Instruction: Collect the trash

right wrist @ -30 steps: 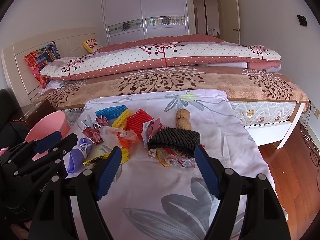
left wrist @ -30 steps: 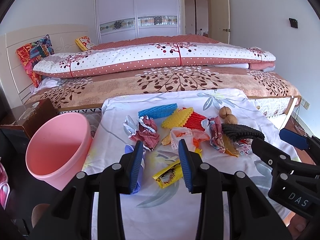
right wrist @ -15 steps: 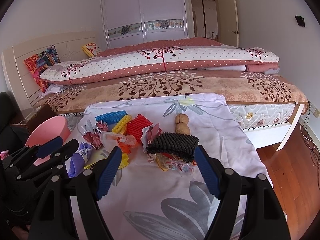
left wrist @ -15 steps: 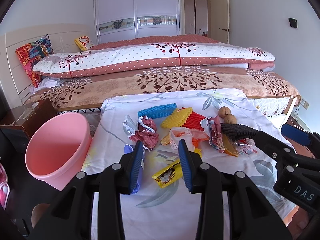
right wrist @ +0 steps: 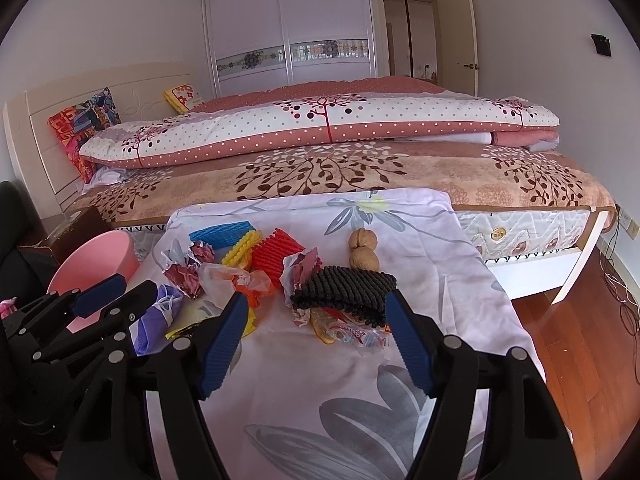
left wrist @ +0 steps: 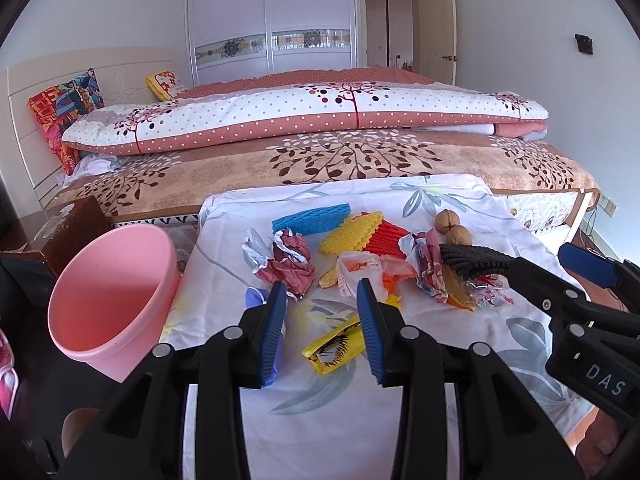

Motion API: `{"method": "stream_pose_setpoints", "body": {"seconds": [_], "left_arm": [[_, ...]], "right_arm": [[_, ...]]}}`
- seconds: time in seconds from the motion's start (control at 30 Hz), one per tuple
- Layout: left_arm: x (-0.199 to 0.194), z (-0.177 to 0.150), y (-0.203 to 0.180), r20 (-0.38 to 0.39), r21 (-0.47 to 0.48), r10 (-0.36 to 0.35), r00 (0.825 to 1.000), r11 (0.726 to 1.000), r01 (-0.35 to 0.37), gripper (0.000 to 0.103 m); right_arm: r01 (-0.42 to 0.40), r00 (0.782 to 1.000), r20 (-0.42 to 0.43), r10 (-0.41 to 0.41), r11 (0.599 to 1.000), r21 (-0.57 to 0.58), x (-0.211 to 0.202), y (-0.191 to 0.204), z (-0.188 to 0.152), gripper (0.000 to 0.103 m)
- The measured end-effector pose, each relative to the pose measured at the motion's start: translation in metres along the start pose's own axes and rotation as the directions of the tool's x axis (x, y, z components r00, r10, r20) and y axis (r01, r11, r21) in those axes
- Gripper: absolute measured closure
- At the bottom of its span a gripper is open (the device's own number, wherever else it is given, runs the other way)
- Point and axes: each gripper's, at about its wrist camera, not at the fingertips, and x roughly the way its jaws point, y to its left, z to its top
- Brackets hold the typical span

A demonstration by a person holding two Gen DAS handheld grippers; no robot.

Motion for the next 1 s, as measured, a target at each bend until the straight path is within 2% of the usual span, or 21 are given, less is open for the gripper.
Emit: {"method": "stream_pose_setpoints", "body": {"seconds": [0.33, 0.67, 0.83, 1.0], "left_arm": [[0.002, -0.002, 0.001, -0.006, -0.002, -0.003, 1.0, 1.0, 0.003, 0.066], [-0.003, -0.006, 0.012, 0.004, 0.021, -0.038, 0.999, 0.999, 0.038, 0.066], [-0.008, -0.015, 0.03, -0.009, 0.025, -0.036, 0.999, 0.999, 0.036, 0.066], [-0.006, -0.023, 0.059, -0.046, -0.028, -0.046, 0.998, 0.999, 0.044, 0.066]], "right_arm": [[-0.005, 1.0, -0.014, 0.005, 1.0, 0.004, 0.005, 0.0, -0.003, 0.037], [-0.024, 0.999, -0.028, 0.025, 1.0, 0.007, 0.011, 0.0, -0.006, 0.04], [-0.05, 0.997, -0.052, 0.051, 0.999, 0.009, 0.017, 0.0, -0.008, 0.043], [-0.079, 0.994, -0.07, 0.08, 0.997, 0.01, 0.022, 0.002, -0.011, 0.044]]}}
